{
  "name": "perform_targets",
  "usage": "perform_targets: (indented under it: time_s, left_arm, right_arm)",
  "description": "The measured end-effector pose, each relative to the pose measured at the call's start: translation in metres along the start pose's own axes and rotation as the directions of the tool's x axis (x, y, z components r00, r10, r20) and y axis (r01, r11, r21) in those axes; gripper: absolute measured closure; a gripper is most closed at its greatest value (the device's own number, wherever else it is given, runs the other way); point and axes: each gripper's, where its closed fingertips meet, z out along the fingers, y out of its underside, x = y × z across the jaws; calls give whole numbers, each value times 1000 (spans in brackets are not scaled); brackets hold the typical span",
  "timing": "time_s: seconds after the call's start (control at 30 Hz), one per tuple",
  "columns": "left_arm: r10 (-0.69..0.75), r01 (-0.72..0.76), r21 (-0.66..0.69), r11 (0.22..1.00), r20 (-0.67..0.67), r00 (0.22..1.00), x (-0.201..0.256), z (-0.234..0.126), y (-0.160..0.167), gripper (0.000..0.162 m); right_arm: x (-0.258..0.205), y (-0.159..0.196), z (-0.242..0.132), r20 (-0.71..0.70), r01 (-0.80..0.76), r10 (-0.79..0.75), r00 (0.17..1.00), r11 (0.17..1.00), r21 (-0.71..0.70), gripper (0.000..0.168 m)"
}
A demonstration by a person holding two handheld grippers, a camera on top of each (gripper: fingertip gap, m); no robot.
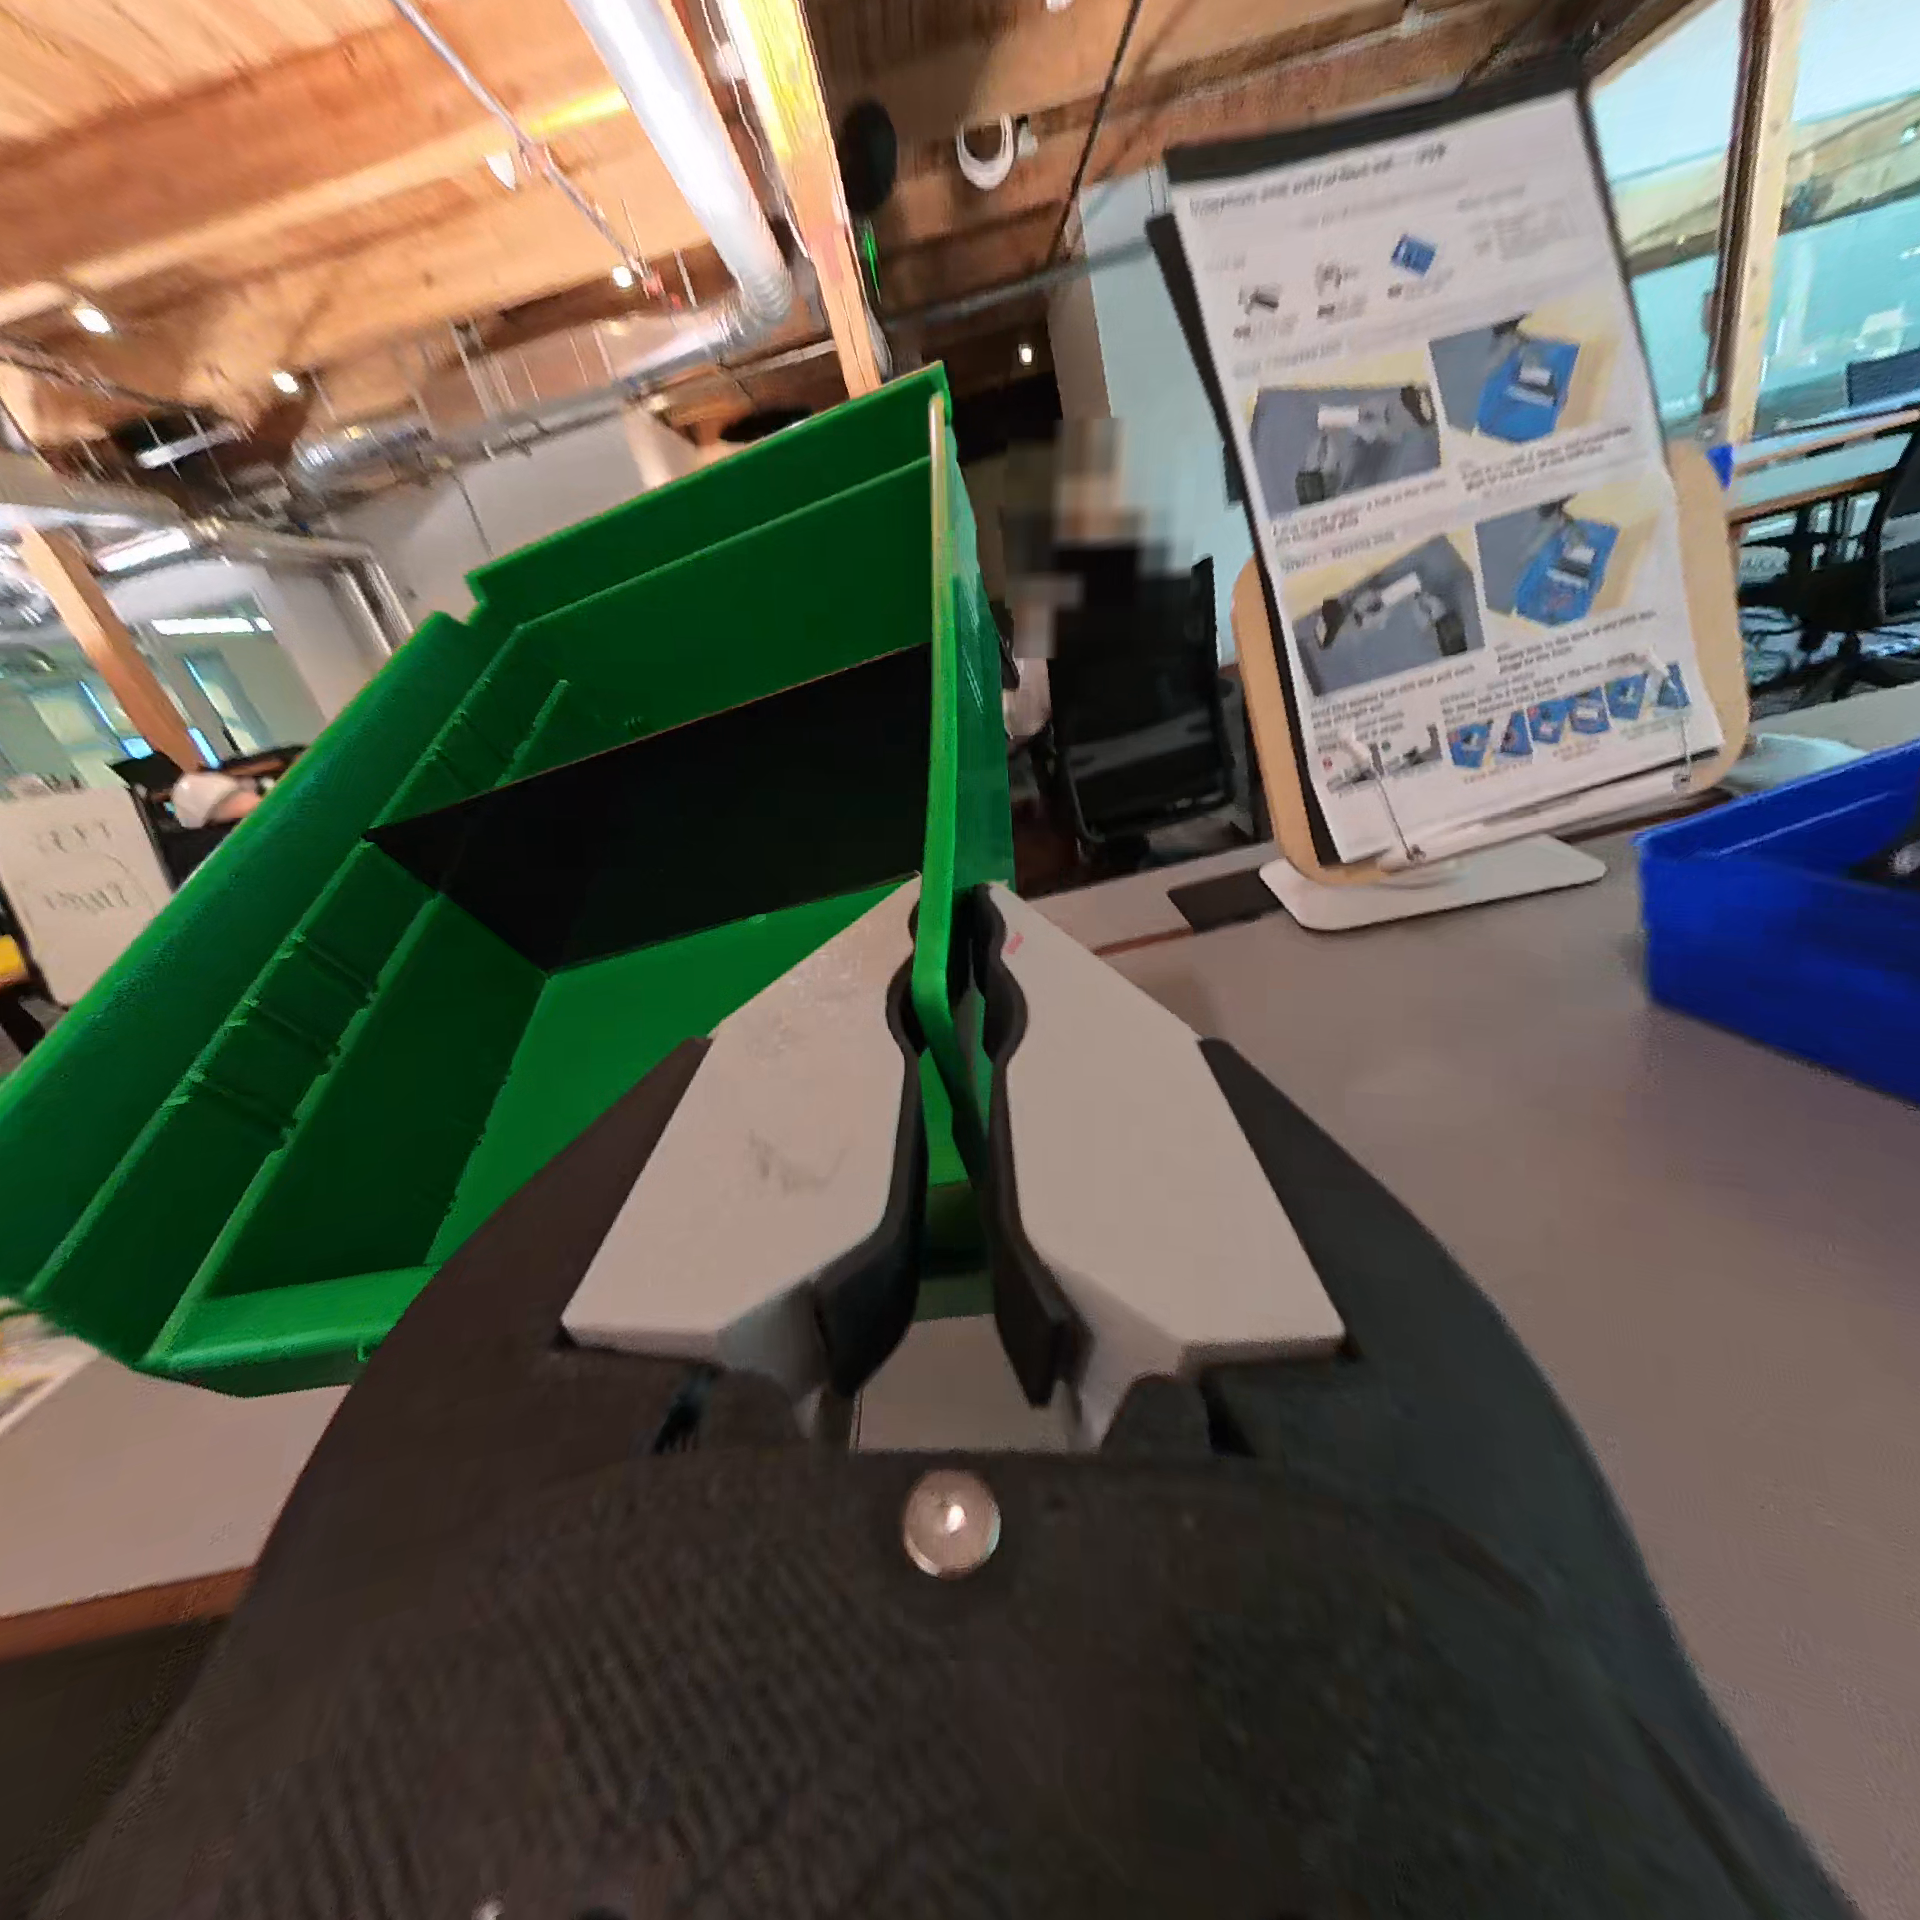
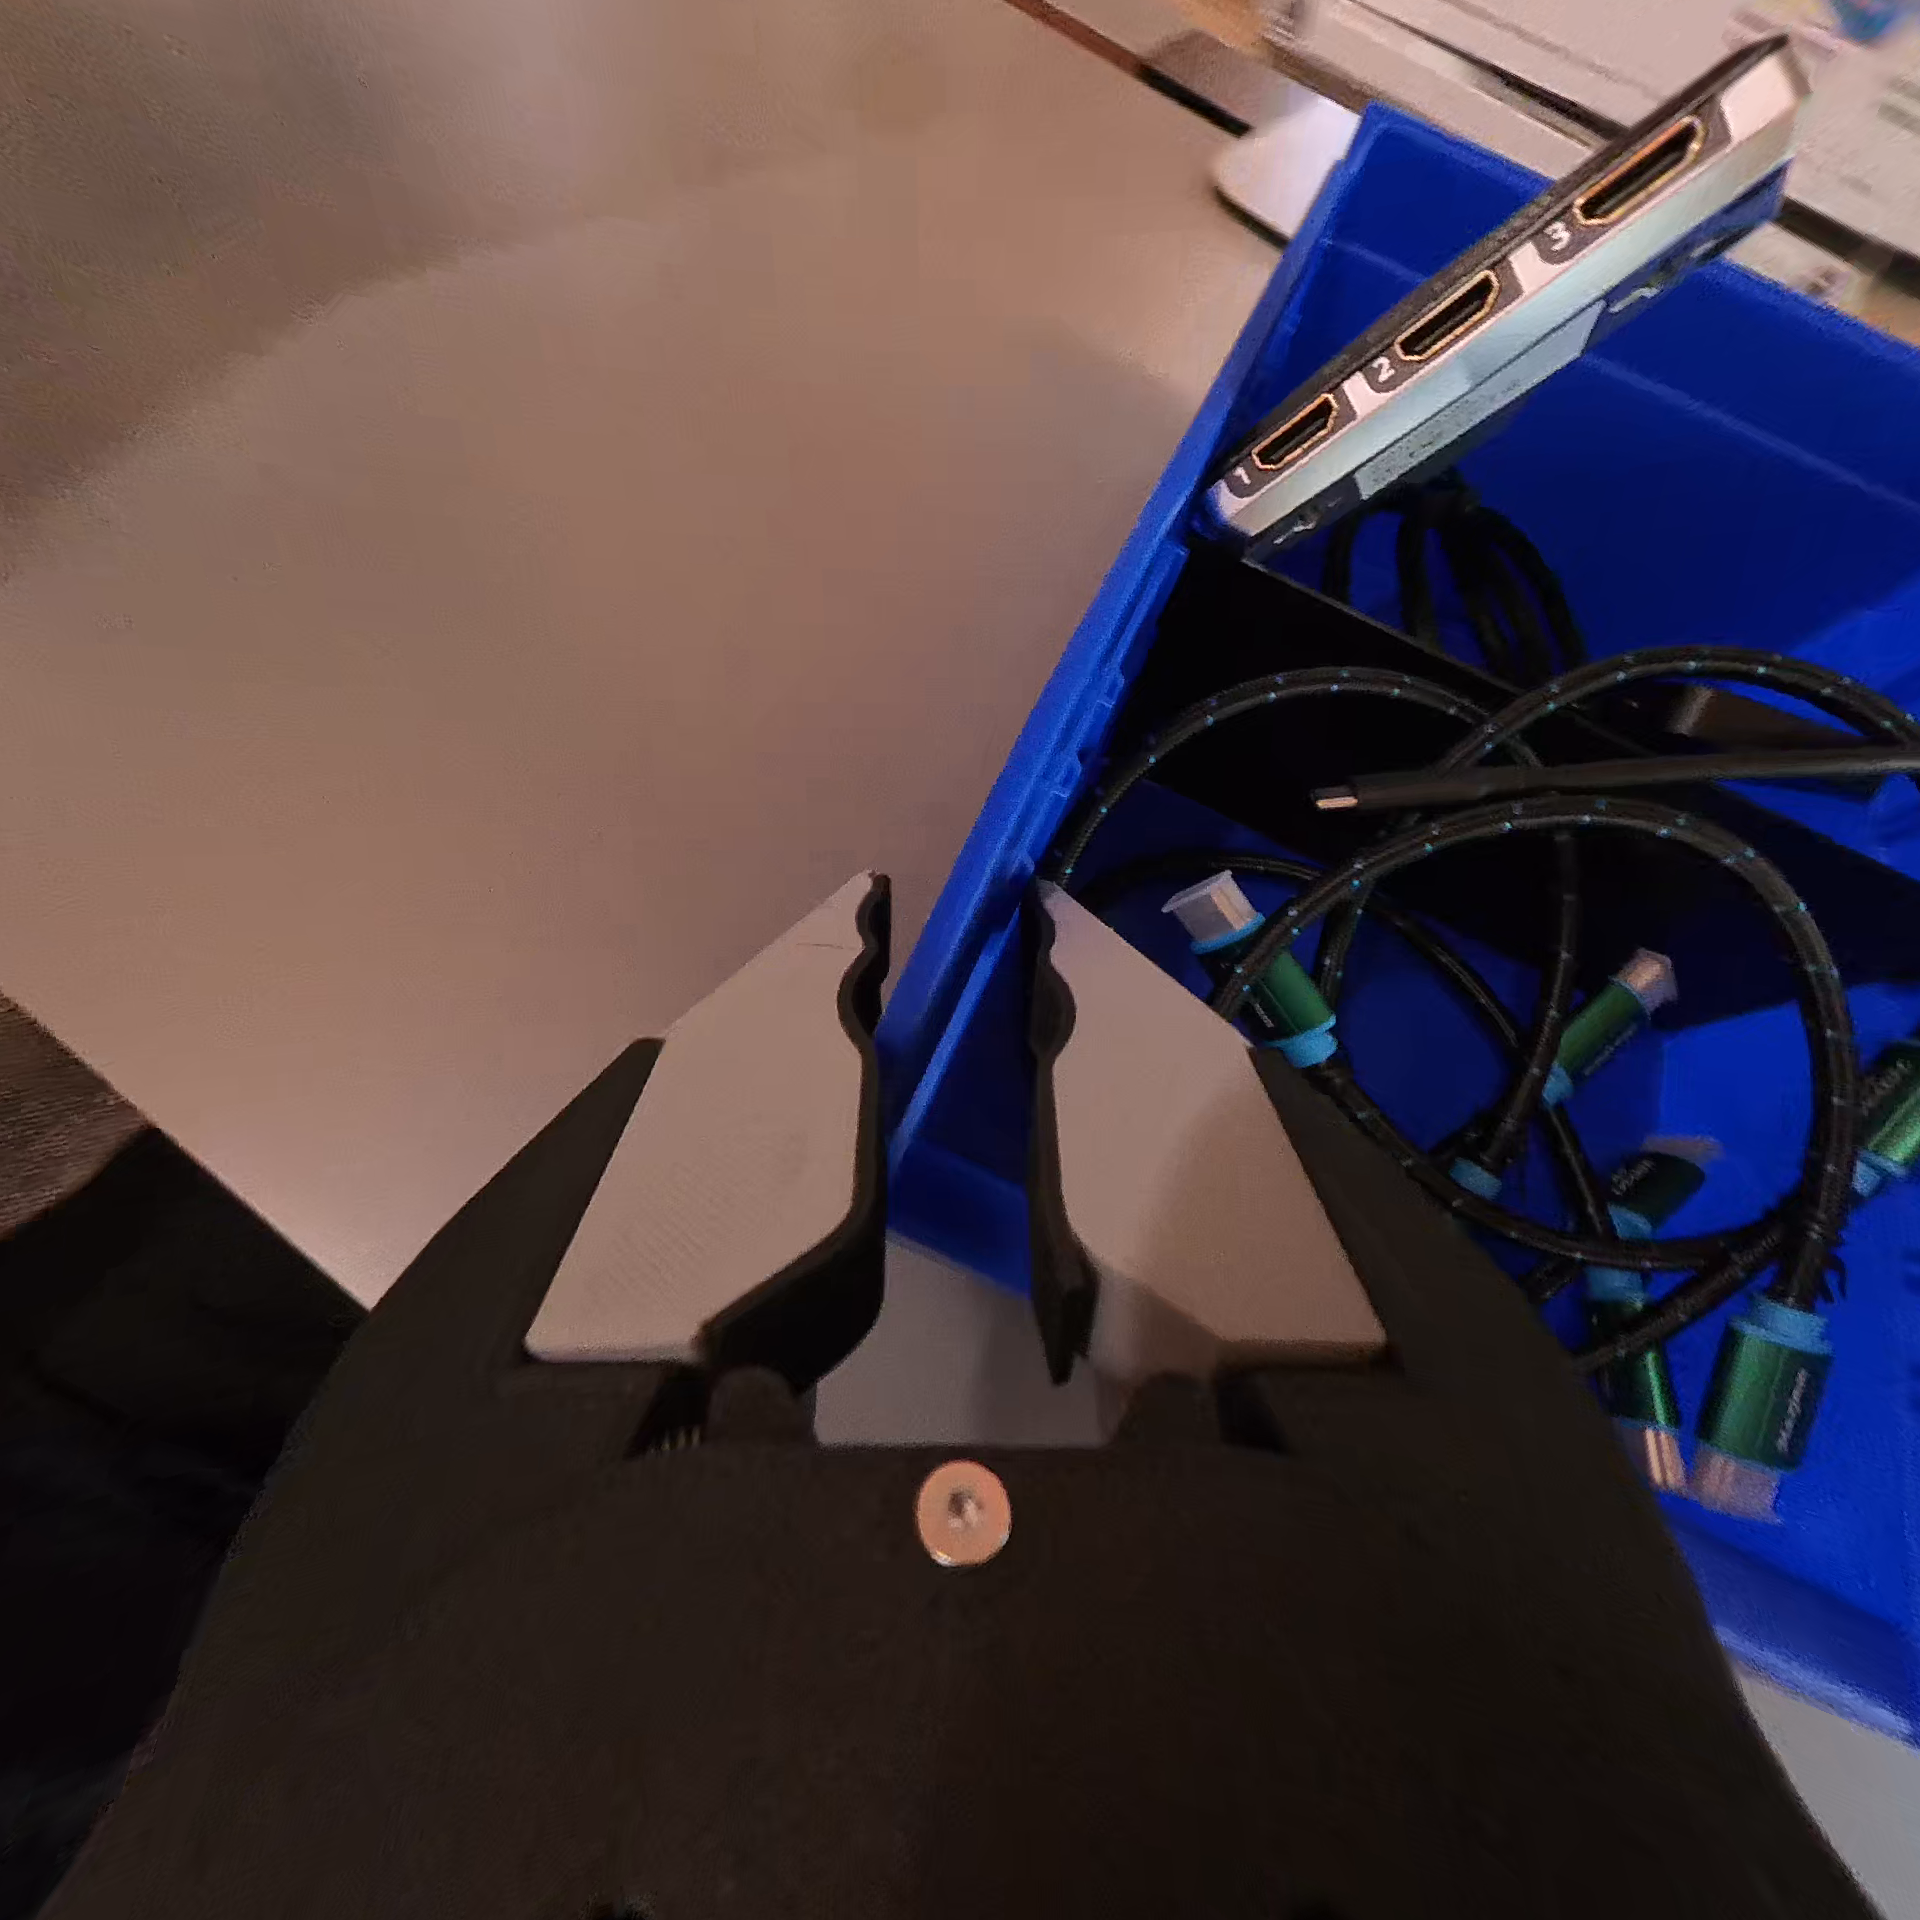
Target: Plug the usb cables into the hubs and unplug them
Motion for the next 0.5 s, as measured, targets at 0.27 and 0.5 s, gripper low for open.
perform_targets:
  time_s: [0.27,0.5]
  left_arm:
    - [5,-8,134,991,22,1000,-10,-14,-26,160]
    - [56,-90,204,975,166,984,-33,-18,-32,160]
  right_arm:
    - [-165,-87,78,210,137,-143,967,990,41,133]
    - [-285,-184,154,429,184,-205,880,979,90,130]
